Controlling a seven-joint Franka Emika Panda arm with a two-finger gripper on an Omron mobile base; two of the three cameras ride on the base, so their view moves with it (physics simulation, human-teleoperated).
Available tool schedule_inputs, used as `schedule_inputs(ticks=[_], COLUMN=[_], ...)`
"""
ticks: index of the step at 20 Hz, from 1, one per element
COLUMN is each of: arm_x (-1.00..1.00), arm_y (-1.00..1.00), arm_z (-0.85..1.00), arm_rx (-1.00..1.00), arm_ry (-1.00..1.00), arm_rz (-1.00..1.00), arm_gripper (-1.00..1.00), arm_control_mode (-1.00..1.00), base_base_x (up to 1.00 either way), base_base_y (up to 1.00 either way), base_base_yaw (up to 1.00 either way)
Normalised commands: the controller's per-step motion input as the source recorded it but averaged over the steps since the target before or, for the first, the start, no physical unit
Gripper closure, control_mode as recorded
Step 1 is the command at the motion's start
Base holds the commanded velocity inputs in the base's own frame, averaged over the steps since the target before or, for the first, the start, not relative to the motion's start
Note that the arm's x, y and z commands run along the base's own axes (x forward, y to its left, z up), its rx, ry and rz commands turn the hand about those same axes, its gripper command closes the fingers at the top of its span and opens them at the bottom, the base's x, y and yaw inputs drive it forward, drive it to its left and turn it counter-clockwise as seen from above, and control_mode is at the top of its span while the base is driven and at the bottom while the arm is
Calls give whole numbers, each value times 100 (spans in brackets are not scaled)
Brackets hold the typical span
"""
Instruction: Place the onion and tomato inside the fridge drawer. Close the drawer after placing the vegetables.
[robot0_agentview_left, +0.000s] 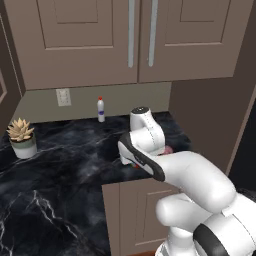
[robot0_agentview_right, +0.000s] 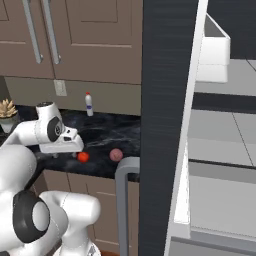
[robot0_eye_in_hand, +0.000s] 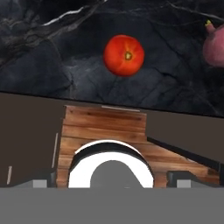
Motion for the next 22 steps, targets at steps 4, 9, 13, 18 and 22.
schedule_inputs(ticks=[4, 9, 13, 18, 22], arm_x=[60, 50, 50, 45, 29], arm_y=[-1, -1, -4, -18, -10], arm_z=[-38, -27, -28, -33, -37], arm_rx=[2, 2, 2, 2, 0], arm_ry=[0, 0, 0, 0, 0], arm_rz=[0, 0, 0, 0, 1], arm_gripper=[-100, -100, -100, -100, -100], arm_control_mode=[-100, -100, -100, -100, -100], base_base_x=[0, 0, 0, 0, 0], base_base_y=[0, 0, 0, 0, 0], base_base_yaw=[0, 0, 0, 0, 0])
